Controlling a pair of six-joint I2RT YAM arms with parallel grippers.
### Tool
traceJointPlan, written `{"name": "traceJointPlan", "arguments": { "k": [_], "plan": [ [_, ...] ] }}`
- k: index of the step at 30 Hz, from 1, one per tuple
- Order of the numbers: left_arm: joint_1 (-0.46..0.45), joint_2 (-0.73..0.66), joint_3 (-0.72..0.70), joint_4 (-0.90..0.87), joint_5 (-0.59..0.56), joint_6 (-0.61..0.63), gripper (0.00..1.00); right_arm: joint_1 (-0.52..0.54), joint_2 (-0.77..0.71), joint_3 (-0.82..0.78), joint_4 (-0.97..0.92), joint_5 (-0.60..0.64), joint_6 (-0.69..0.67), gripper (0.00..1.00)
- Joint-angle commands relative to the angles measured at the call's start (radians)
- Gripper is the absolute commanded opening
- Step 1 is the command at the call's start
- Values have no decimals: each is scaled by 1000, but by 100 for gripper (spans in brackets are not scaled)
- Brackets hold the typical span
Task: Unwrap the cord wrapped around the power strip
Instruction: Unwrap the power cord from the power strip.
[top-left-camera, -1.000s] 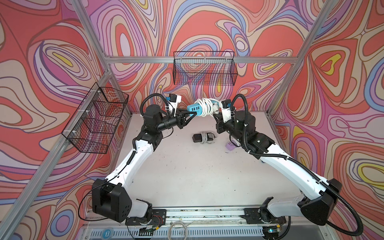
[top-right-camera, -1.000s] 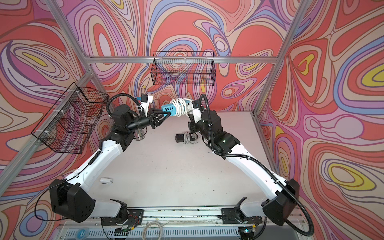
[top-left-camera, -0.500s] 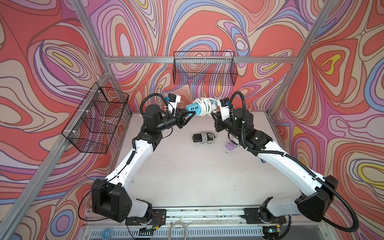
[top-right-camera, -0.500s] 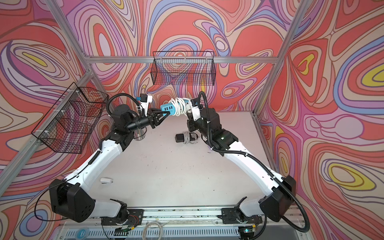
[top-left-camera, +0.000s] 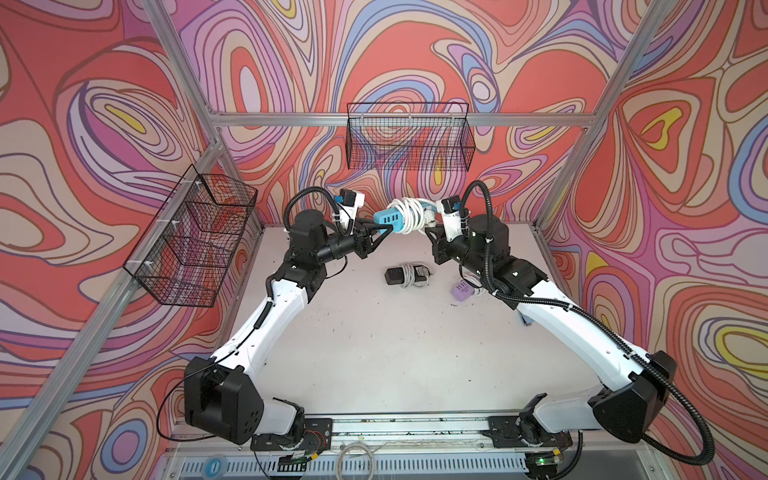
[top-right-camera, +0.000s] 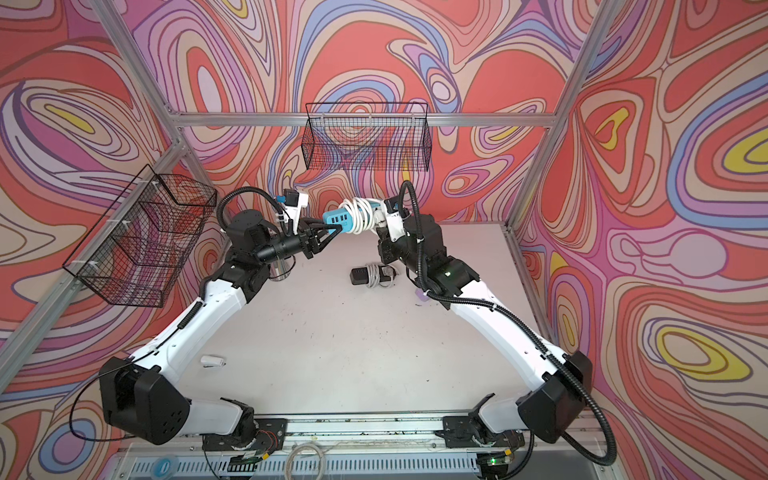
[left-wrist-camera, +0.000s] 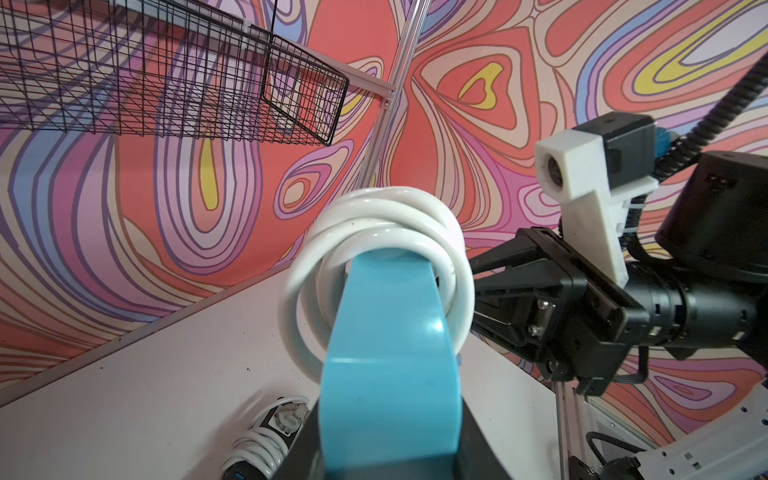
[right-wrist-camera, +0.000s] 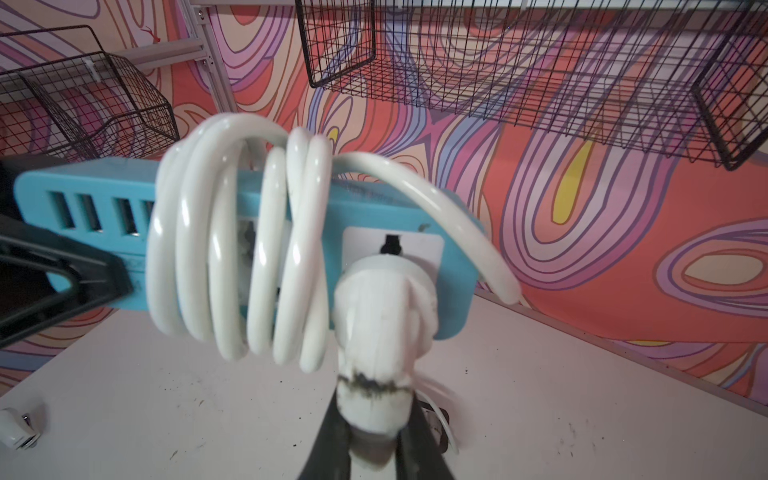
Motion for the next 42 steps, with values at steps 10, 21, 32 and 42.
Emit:
{"name": "traceJointPlan", "arguments": {
  "k": [10,21,32,42],
  "plan": [
    [6,-25,9,5,-20,68,0,-50,-50,5,-24,29,-42,0],
    [8,-36,8,-4,-32,79,0,-115,-62,4,-36,-21,-30,0],
    [8,-13,5,-20,-55,102,0,-104,-41,113,-63,-119,15,0],
    [8,-2,4,-27,-67,111,0,-104,-22,183,-100,-102,6,0]
  ]
}}
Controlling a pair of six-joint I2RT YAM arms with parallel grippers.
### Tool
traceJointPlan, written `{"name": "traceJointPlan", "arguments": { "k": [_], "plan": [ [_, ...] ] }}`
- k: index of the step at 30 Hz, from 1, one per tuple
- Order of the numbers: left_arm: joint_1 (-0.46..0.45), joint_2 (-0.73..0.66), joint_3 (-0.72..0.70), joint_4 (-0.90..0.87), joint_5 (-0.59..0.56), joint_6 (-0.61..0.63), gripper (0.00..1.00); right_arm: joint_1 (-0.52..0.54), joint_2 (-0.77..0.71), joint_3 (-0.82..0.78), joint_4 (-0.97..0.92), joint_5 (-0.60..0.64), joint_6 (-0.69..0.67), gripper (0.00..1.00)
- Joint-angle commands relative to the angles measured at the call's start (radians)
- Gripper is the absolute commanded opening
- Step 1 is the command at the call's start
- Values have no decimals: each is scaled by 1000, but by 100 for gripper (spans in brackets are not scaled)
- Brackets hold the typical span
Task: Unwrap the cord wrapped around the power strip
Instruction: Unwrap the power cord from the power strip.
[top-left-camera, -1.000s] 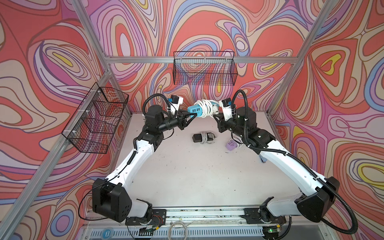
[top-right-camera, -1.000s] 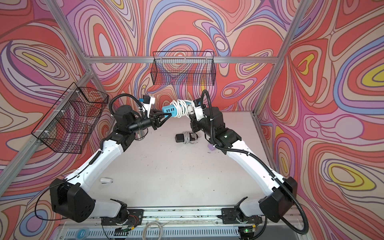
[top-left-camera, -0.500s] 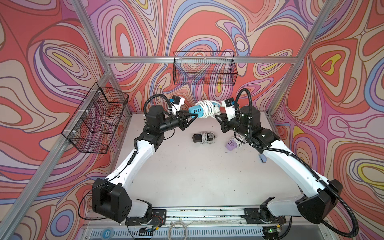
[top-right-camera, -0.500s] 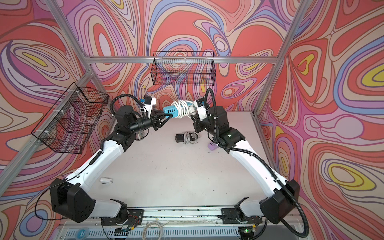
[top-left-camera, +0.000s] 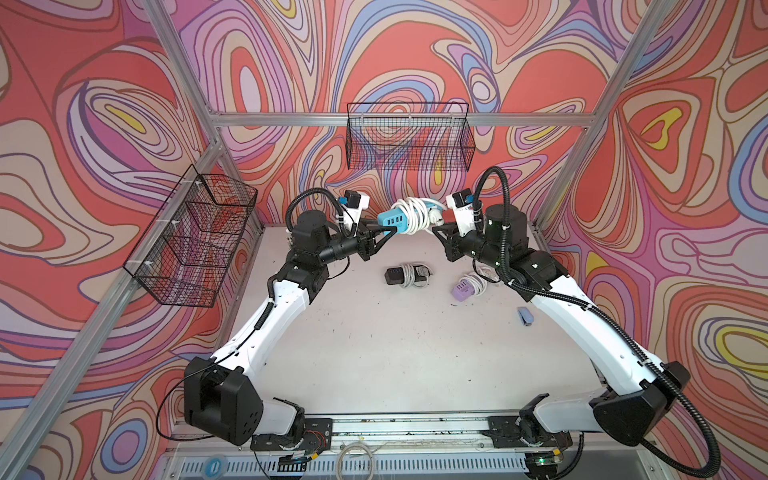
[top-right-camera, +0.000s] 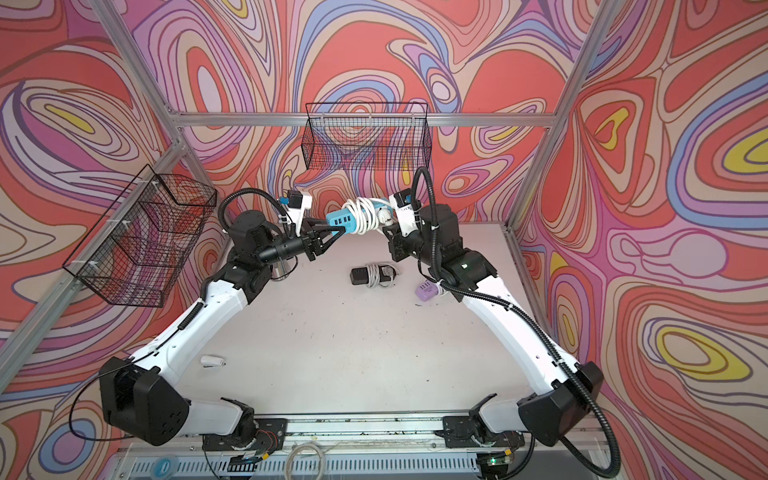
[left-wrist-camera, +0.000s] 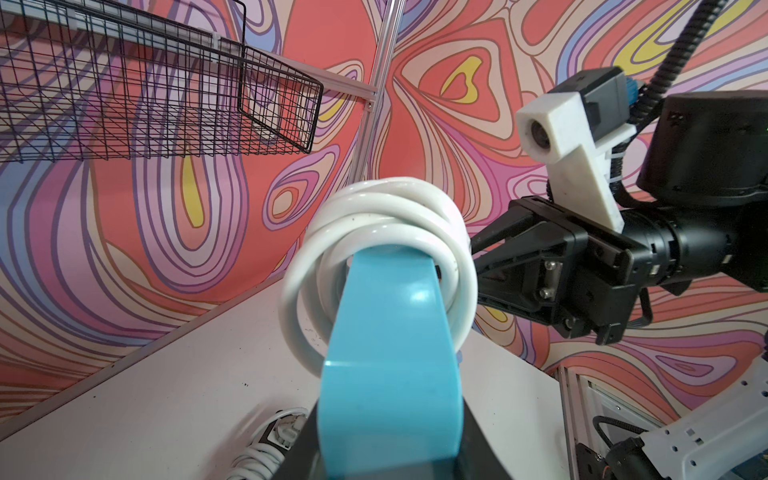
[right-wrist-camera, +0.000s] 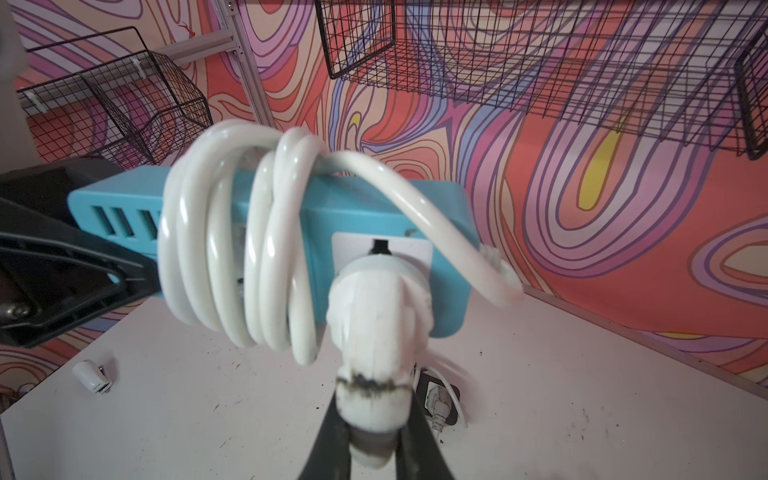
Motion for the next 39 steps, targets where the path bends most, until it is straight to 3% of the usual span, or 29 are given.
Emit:
{"name": "traceJointPlan", "arguments": {
  "k": [1,3,11,18,26,33,39],
  "plan": [
    [25,0,4,-36,-75,47,0,-28,-4,79,76,38,13,0],
    [25,0,2,-33,-78,47,0,-14,12,81,96,5,40,0],
    [23,3,-5,-29,-96,47,0,120,91,114,122,62,40,0],
    [23,-6,-7,-50,-130,73,0,109,47,124,68,168,-26,0],
    [23,-12,-9,-47,-131,73,0,-8,25,129,28,135,-40,0],
    [23,-11,-10,-46,-133,75,0,3,56,129,64,19,37,0],
    [23,-4,-10,-47,-136,74,0,81,96,170,38,50,29,0]
  ]
}}
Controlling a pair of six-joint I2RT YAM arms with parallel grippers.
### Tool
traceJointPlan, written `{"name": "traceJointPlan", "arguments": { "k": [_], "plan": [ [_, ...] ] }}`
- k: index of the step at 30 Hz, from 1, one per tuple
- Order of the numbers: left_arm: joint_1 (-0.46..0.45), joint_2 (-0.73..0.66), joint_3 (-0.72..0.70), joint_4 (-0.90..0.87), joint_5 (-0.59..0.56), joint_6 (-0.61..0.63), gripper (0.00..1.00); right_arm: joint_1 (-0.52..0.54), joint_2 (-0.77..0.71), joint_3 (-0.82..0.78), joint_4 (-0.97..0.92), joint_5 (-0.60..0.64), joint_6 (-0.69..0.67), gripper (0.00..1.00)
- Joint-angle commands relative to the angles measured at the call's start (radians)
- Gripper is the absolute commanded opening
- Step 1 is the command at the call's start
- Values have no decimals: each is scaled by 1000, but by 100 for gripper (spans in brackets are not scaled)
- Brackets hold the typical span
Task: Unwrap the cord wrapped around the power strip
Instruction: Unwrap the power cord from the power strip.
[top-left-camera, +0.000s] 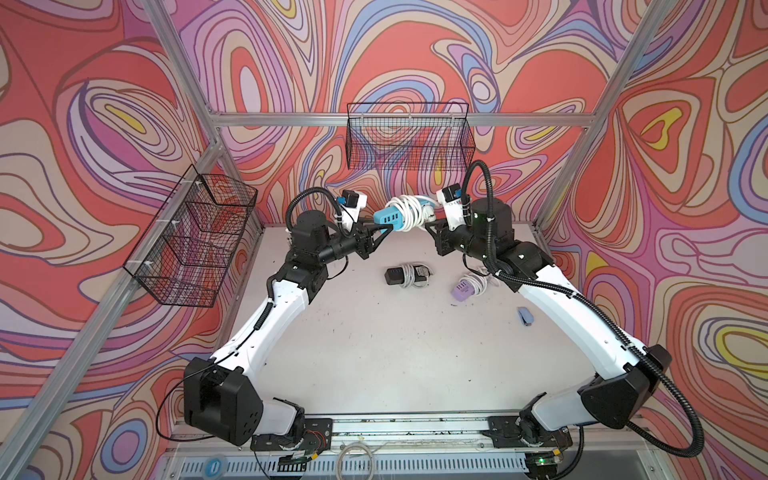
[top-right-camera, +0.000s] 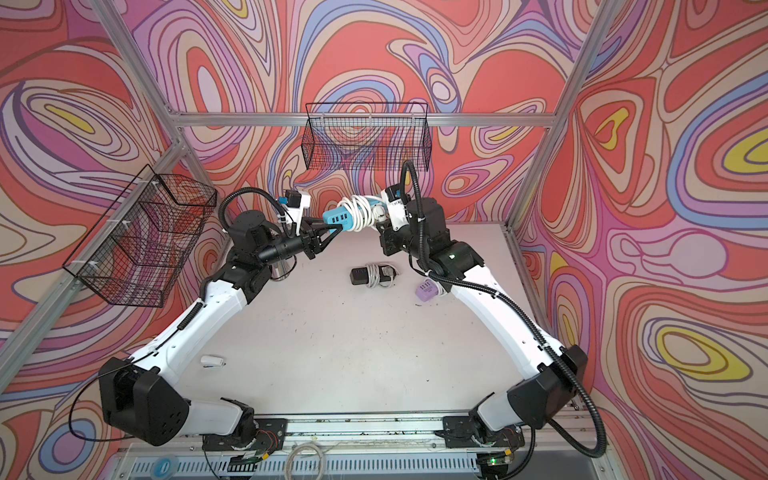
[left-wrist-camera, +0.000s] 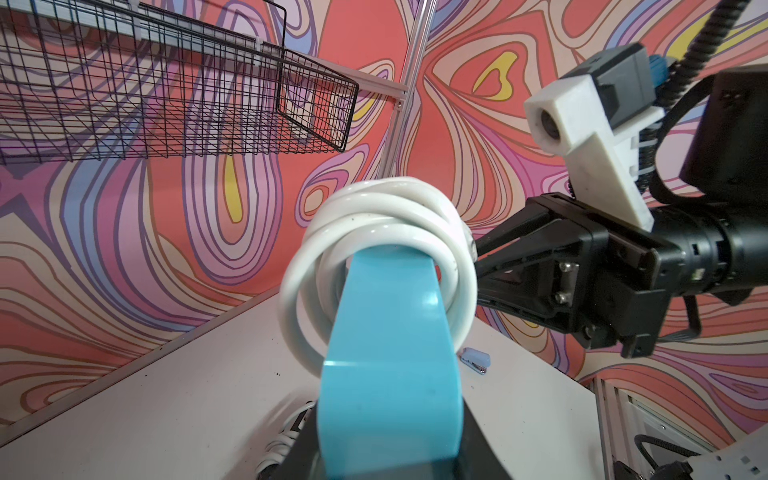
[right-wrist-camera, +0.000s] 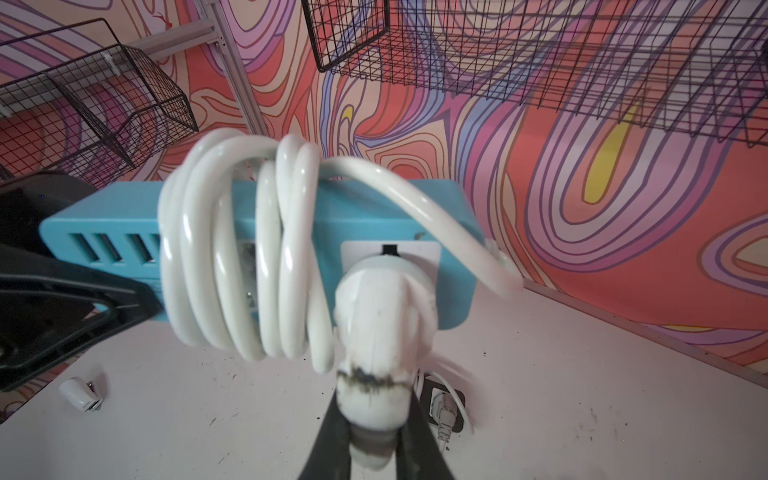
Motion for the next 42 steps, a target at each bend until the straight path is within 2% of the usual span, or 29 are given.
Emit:
{"name": "traceJointPlan", "arguments": {
  "k": [1,5,10,16,21,33,38,42],
  "plan": [
    [15,-2,-10,-23,-59,44,0,31,-8,69,64,-6,-6,0],
    [16,-2,-10,-25,-60,46,0,15,-14,122,2,53,-63,0],
    [16,-6,-10,-25,-61,45,0,-103,-10,156,-27,1,-79,0],
    [17,-11,-11,-29,-68,50,0,-139,11,135,-11,-28,-78,0],
    [33,-11,-15,-20,-79,40,0,-128,11,96,17,-100,-32,0],
    [54,13,-19,-24,-135,35,0,82,37,81,45,12,-53,0],
    [68,17,-23,-23,-143,33,0,72,13,85,24,50,-67,0],
    [76,16,-25,-14,-137,26,0,-40,-13,87,0,-19,-49,0]
  ]
}}
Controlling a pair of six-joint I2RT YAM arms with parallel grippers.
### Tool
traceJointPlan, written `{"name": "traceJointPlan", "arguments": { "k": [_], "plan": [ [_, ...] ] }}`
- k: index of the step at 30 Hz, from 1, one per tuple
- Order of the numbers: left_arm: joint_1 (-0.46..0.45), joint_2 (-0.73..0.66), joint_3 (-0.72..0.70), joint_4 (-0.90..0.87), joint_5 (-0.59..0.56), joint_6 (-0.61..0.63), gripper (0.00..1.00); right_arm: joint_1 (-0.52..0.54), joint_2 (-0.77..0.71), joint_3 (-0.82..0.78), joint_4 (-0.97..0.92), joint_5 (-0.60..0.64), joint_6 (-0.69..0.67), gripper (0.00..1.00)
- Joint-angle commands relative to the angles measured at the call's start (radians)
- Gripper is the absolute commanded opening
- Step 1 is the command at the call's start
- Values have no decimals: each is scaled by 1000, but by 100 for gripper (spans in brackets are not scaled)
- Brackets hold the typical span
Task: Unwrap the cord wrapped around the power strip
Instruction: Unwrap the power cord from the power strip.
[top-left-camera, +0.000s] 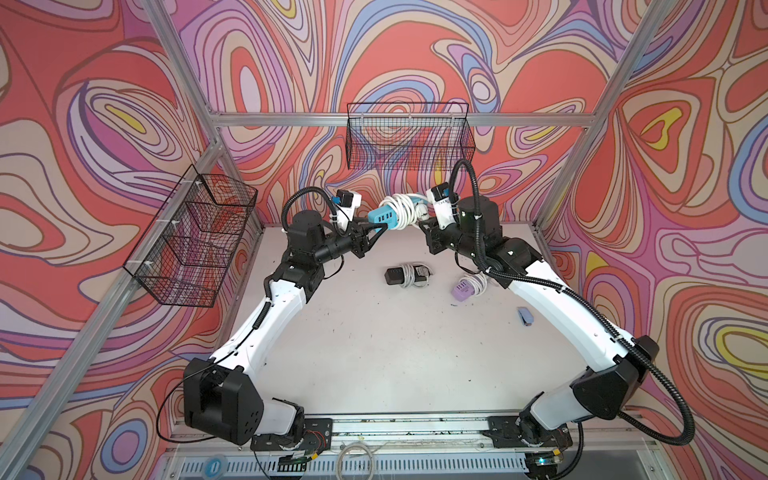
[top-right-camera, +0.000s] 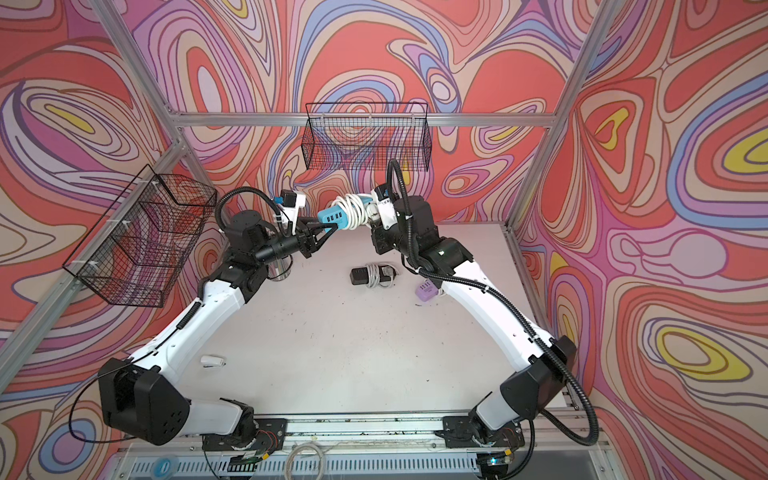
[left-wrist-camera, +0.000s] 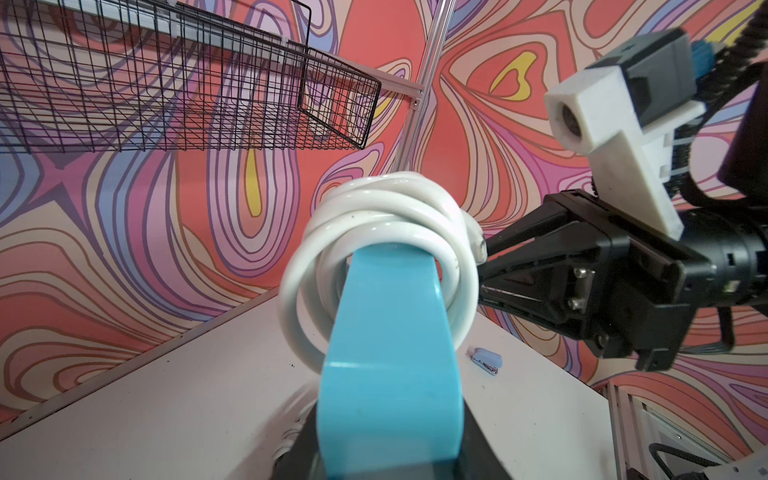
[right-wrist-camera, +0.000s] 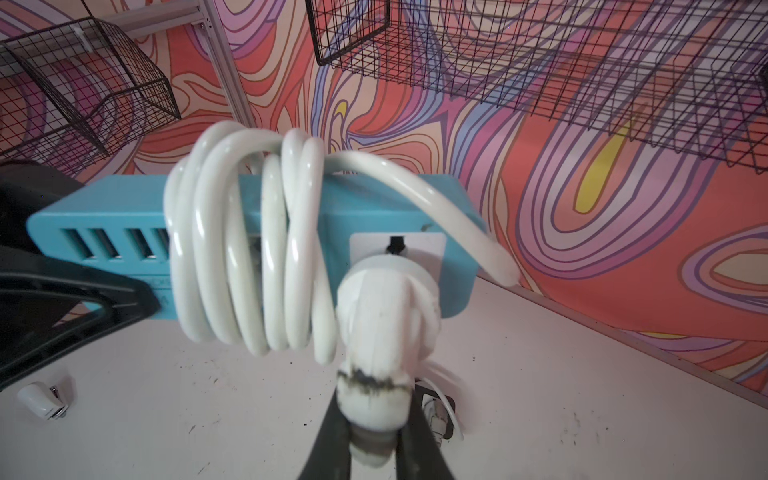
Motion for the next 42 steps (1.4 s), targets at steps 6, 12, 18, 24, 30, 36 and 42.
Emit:
{"name": "traceJointPlan", "arguments": {
  "k": [6,12,18,24,30,36,42],
  "plan": [
    [42,11,-16,-7,-124,25,0,-161,-73,21,32,-126,0,0],
    [44,10,-18,4,-122,14,0,-141,-64,10,71,-197,50,0],
    [56,8,-27,23,-125,-7,0,-71,-149,-113,189,-181,55,0],
    [73,8,-37,55,-137,-47,0,-57,-285,-296,337,-139,62,0],
    [97,4,-59,129,-126,-126,0,-42,-361,-473,535,-132,155,0],
    [138,3,-94,260,-101,-252,0,45,-378,-644,832,-10,258,0],
    [171,1,-137,413,-89,-375,0,109,-326,-701,1009,78,321,0]
  ]
}}
